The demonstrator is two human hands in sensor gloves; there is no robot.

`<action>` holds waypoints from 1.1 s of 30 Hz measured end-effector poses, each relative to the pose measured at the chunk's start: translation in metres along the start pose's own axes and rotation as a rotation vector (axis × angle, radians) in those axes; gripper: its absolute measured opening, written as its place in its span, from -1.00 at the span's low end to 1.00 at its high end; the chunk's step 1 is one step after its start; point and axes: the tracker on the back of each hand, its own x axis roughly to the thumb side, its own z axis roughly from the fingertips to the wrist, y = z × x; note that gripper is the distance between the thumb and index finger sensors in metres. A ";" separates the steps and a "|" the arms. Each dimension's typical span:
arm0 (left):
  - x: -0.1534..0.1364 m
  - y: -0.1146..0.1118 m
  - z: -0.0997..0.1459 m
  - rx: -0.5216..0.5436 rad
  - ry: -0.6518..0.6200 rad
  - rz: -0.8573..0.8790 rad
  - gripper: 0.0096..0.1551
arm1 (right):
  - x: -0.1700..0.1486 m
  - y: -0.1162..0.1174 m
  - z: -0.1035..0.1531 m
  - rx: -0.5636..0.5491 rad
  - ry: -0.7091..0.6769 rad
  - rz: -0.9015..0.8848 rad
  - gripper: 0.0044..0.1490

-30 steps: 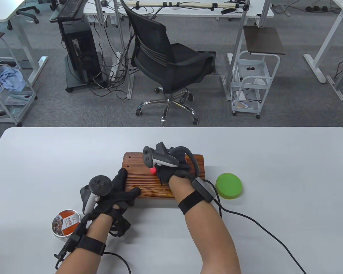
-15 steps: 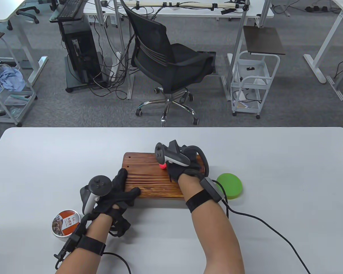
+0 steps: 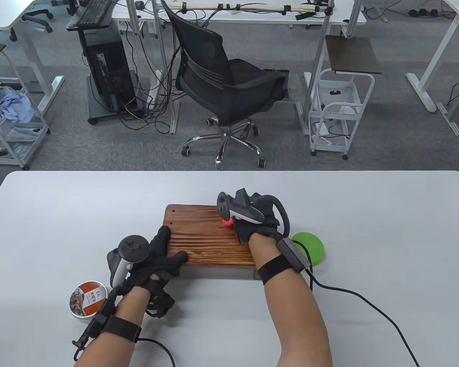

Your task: Dip and apply wood wax on stool

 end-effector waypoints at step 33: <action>-0.001 0.000 0.000 0.000 0.001 0.005 0.35 | -0.024 0.006 0.006 -0.003 -0.047 -0.068 -0.36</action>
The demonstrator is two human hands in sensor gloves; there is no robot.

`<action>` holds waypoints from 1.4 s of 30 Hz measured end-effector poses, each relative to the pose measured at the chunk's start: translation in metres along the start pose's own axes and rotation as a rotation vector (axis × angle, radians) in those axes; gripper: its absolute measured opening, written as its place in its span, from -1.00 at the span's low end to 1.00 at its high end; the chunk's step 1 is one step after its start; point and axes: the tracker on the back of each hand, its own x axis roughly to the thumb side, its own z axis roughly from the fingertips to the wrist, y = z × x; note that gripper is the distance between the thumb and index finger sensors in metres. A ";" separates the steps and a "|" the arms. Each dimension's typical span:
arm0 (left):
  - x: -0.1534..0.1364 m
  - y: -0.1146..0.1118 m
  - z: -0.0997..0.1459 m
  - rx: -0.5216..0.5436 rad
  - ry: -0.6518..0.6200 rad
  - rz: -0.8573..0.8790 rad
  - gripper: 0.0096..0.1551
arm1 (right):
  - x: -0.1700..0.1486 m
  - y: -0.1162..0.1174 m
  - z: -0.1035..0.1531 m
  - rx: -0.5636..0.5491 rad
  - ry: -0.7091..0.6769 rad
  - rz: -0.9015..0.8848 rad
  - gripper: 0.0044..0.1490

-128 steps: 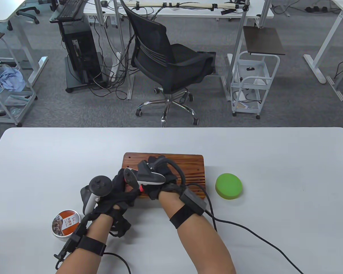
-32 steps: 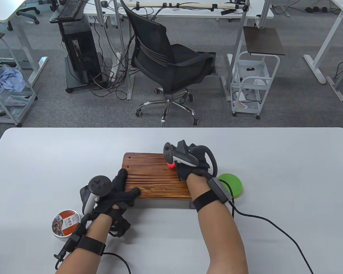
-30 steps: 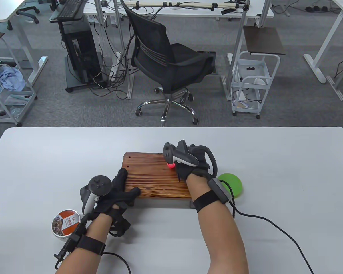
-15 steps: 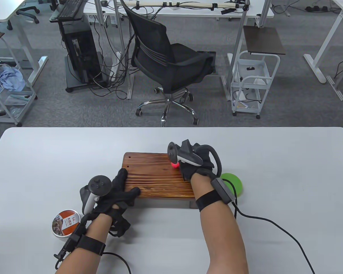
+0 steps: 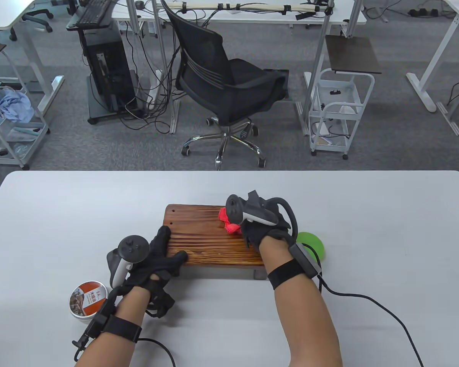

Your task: Dip and apply wood wax on stool

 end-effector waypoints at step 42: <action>-0.001 0.000 0.000 0.005 0.000 -0.005 0.36 | -0.031 0.009 0.022 0.058 -0.026 -0.062 -0.35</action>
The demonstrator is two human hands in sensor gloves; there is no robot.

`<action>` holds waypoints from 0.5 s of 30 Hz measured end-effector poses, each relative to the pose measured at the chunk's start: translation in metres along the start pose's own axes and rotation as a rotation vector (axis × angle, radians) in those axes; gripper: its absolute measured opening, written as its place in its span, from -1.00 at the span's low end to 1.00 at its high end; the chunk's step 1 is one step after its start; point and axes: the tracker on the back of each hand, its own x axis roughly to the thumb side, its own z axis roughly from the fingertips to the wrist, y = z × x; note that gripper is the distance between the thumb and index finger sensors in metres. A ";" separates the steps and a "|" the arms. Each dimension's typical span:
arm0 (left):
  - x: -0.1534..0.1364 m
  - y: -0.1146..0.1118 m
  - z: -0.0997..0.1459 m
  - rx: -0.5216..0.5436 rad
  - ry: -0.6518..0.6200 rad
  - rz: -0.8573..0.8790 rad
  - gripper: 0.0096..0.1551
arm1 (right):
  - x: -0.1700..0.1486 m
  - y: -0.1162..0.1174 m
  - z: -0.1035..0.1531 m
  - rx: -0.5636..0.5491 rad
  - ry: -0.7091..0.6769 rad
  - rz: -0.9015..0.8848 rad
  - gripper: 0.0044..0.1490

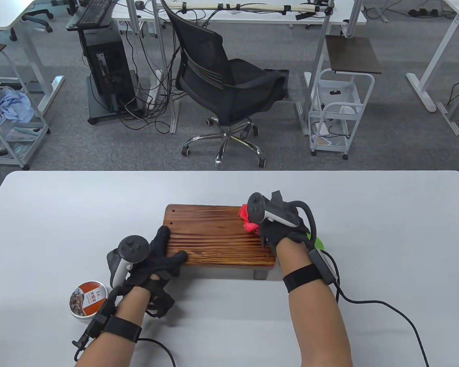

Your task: Dip and apply wood wax on stool

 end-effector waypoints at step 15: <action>0.000 0.000 0.000 0.003 0.000 0.002 0.35 | -0.007 0.002 0.020 -0.214 0.013 -0.040 -0.35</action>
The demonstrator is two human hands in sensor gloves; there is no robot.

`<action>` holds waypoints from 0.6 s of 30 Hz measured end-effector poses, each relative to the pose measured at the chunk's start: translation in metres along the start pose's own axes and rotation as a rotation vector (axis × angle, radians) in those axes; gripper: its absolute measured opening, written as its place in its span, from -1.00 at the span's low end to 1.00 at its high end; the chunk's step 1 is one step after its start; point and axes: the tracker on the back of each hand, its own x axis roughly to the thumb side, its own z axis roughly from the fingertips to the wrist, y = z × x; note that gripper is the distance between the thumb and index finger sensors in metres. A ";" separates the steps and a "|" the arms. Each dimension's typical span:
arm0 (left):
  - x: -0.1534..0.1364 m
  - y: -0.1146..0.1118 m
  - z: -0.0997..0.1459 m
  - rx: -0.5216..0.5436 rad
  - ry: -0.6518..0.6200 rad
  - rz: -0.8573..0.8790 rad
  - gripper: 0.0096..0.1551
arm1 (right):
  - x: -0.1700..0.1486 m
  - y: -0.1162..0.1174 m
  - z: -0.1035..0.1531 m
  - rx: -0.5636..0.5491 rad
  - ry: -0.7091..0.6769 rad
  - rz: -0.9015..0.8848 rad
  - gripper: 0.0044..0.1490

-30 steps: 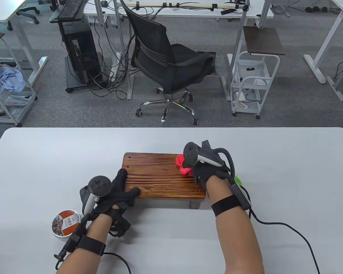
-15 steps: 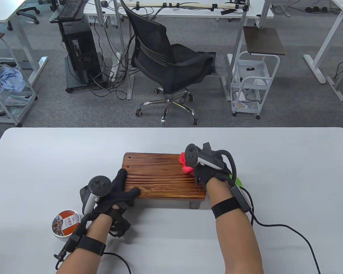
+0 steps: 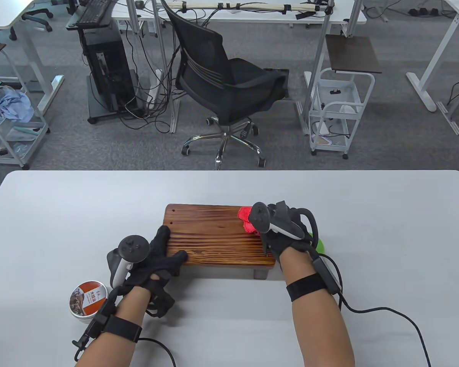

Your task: Dip and apply wood wax on stool

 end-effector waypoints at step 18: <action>0.000 0.001 0.000 -0.004 0.001 -0.006 0.33 | -0.084 -0.039 0.109 -0.108 0.141 0.002 -0.36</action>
